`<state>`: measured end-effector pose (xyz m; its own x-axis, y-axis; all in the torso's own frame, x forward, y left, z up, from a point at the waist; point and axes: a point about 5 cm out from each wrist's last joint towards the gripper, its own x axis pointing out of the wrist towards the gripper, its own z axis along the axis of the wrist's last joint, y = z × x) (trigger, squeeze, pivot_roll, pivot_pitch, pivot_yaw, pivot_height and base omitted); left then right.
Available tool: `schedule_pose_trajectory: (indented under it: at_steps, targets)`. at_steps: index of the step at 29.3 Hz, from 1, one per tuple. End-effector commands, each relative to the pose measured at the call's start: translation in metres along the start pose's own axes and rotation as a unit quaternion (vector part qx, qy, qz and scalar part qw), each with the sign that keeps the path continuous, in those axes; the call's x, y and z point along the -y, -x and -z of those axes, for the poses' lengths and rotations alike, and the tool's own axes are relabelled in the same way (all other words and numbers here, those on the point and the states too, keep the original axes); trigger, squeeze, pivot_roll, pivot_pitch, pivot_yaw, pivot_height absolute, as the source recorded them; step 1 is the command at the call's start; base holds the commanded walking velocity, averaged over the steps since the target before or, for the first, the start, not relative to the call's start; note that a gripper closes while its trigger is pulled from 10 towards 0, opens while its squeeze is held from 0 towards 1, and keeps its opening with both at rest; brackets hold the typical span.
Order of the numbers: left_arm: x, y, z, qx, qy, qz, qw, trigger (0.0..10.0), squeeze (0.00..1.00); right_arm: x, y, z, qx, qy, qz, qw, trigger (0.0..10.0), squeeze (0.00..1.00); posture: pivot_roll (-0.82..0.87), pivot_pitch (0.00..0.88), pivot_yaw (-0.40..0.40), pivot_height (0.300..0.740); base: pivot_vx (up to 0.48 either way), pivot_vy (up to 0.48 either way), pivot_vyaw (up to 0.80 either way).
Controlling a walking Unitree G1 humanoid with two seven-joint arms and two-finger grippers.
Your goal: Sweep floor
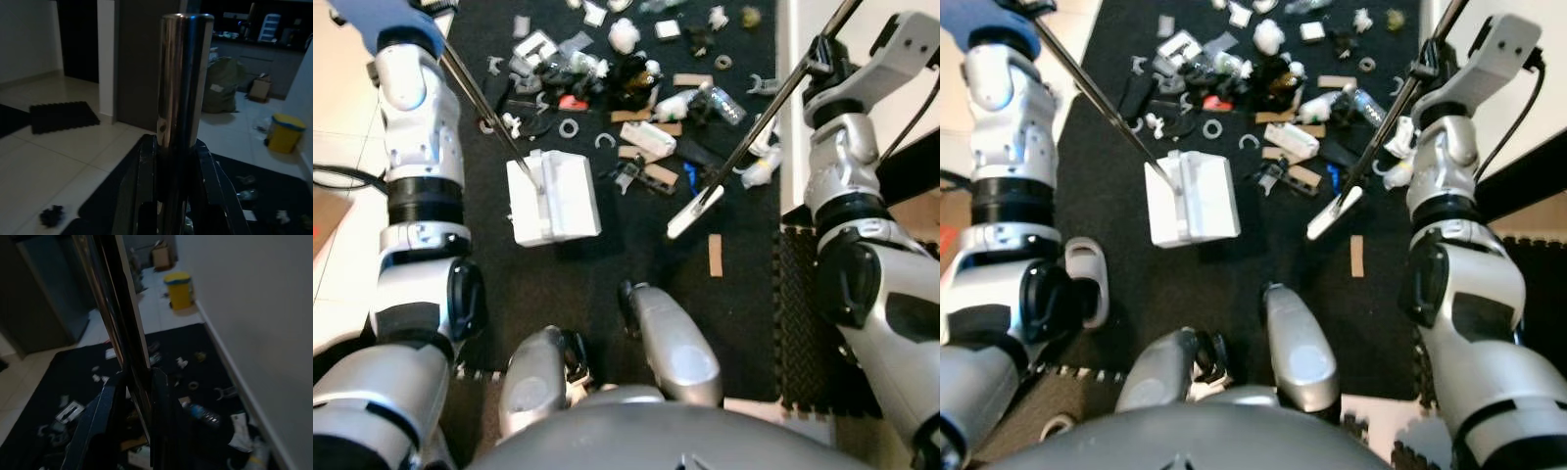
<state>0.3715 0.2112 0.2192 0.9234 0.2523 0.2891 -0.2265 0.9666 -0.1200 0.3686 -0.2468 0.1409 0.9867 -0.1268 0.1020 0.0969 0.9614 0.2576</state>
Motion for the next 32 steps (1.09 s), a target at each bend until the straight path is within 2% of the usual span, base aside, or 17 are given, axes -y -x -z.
schedule_pose_trajectory:
  at_steps: [1,19,25,32]
  targets:
    - [-0.002,-0.002,-0.008,0.018,0.008,-0.004,1.000,10.0,0.00,0.000,0.000,-0.003,0.010,0.000,0.000,1.000,10.0,0.00,-0.04,0.062,-0.014,0.740,0.000,0.000,-0.80]
    - [0.001,0.002,0.002,0.001,0.008,0.002,1.000,10.0,0.00,0.000,0.000,-0.002,0.008,-0.002,0.002,1.000,10.0,0.00,-0.04,0.062,-0.012,0.740,0.000,0.000,-0.80]
    - [0.009,0.010,0.012,-0.014,0.011,0.014,1.000,10.0,0.00,0.000,0.001,0.000,0.005,0.000,0.001,1.000,10.0,0.00,-0.04,0.064,-0.014,0.740,0.000,0.000,-0.80]
    - [0.010,0.015,0.016,-0.021,0.009,0.014,1.000,10.0,0.00,0.000,0.001,0.001,0.003,0.001,0.000,1.000,10.0,0.00,-0.03,0.065,-0.015,0.740,0.000,0.000,-0.64]
